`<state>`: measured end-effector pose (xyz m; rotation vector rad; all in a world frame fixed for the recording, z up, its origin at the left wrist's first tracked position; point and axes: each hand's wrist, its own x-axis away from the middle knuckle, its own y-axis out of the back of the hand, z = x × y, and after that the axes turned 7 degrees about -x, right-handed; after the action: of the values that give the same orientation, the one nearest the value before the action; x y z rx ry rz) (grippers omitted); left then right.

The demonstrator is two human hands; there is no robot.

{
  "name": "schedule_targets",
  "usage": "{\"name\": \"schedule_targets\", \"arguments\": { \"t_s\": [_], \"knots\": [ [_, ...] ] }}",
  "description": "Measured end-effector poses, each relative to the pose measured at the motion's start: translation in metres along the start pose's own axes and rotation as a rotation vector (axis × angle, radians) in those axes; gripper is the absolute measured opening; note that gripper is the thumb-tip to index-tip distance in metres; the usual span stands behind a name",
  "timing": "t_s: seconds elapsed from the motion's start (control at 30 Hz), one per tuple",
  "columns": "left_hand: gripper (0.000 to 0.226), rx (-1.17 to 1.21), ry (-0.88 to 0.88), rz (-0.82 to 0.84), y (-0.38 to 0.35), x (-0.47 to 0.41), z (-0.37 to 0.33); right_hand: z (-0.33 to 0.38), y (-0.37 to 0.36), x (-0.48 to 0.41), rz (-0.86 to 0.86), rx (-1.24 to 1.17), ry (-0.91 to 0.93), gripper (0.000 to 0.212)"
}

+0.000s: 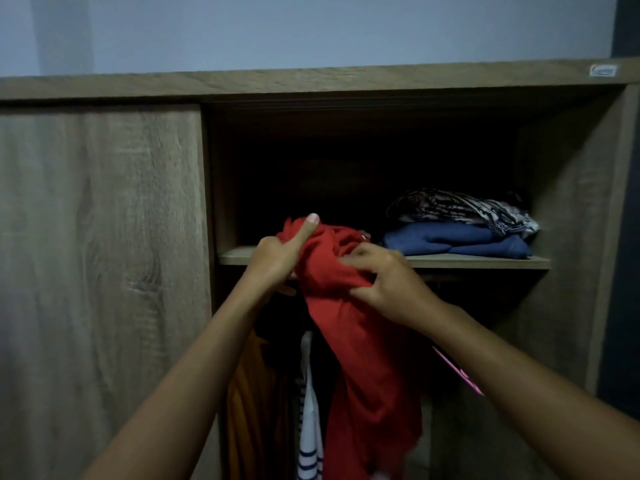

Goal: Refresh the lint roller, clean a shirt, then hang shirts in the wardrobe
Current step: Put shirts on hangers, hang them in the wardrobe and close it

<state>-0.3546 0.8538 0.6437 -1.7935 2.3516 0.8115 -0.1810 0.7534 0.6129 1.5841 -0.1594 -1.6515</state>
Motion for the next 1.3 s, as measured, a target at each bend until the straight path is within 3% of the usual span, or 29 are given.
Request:
{"name": "schedule_targets", "arguments": {
  "t_s": [0.1, 0.23, 0.33, 0.43, 0.5, 0.6, 0.7, 0.8, 0.9, 1.0, 1.1, 1.17, 1.3],
  "knots": [
    [0.062, 0.014, -0.025, 0.080, -0.020, -0.001, 0.006, -0.002, -0.001, 0.018, 0.091, 0.054, 0.152, 0.037],
    [0.042, -0.082, -0.103, 0.047, -0.032, -0.004, 0.020, 0.001, 0.015, 0.039, 0.204, -0.046, 0.090, 0.036],
    [0.036, -0.107, -0.141, 0.022, -0.033, 0.007, 0.023, 0.003, 0.028, 0.046, 0.055, -0.260, -0.140, 0.022],
    [0.022, -0.148, -0.206, 0.103, -0.038, 0.024, 0.026, -0.007, 0.039, 0.038, -0.266, -0.264, -0.459, 0.040],
    [0.010, -0.190, -0.316, 0.123, -0.043, 0.039, 0.026, -0.011, 0.046, 0.034, -0.253, -0.257, -0.671, 0.050],
    [0.026, -0.225, -0.486, 0.116, -0.045, 0.054, 0.026, -0.010, 0.047, 0.034, -0.205, -0.509, -0.840, 0.068],
    [0.039, -0.194, -0.581, 0.189, -0.040, 0.062, 0.031, -0.012, 0.045, 0.037, -0.247, -0.590, -0.794, 0.072],
    [0.042, -0.193, -0.617, 0.273, -0.037, 0.069, 0.038, -0.014, 0.043, 0.042, -0.184, -0.696, -0.721, 0.047],
    [0.033, -0.266, -0.502, 0.352, -0.034, 0.071, 0.043, -0.013, 0.047, 0.044, -0.209, -0.582, -0.571, 0.023],
    [0.028, -0.308, -0.309, 0.377, -0.026, 0.074, 0.037, -0.005, 0.056, 0.044, -0.237, -0.423, -0.394, 0.026],
    [0.020, -0.166, -0.216, 0.227, -0.019, 0.076, 0.023, 0.004, 0.059, 0.049, -0.239, -0.332, -0.269, 0.028],
    [0.022, -0.123, -0.193, 0.149, -0.018, 0.078, 0.015, 0.007, 0.058, 0.053, -0.234, -0.289, -0.241, 0.026],
    [0.026, -0.084, -0.282, 0.270, -0.027, 0.096, 0.001, 0.004, 0.059, 0.059, -0.181, -0.276, -0.259, 0.021]
  ]
}}
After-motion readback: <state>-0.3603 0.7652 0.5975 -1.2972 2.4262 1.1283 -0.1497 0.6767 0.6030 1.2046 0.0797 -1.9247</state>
